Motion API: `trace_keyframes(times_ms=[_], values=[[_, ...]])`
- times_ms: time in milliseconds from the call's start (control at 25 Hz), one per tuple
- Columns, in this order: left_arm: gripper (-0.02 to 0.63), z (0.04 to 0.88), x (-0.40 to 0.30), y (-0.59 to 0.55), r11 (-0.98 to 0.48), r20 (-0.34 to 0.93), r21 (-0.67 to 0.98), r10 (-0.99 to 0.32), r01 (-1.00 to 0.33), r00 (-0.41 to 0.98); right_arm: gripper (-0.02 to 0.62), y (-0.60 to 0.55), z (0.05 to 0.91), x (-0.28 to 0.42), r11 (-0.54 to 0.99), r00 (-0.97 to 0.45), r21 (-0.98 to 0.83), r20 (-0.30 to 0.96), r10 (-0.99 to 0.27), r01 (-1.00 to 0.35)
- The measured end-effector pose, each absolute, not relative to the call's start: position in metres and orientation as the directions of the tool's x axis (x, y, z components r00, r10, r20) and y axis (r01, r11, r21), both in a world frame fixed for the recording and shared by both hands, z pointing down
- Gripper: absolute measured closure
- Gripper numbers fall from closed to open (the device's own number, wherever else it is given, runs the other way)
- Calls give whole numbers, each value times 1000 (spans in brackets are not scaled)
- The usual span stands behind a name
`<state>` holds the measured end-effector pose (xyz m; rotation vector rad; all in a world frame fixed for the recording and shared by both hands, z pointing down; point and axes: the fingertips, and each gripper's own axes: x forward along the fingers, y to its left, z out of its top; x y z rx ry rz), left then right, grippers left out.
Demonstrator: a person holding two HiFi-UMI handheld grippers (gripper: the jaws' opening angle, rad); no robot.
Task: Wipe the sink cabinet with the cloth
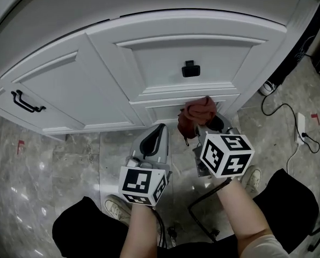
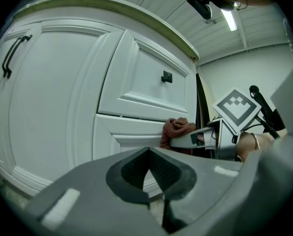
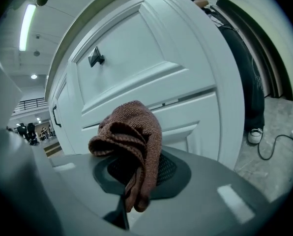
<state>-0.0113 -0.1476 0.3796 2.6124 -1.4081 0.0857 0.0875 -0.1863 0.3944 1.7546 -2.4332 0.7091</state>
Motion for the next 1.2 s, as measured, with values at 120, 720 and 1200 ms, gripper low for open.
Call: trace_keyframes(times_ms=[120, 720, 1200], values=[[606, 381, -4, -147, -543, 132, 134, -819, -829, 558, 511, -185, 394, 110, 201, -304, -322, 312, -900, -925], [606, 395, 35, -140, -596, 154, 137, -776, -791, 612, 511, -178, 391, 183, 50, -158, -341, 297, -942, -939], [606, 414, -20, -144, -501, 183, 148, -833, -852, 522, 514, -162, 430, 80, 205, -321, -344, 322, -891, -916]])
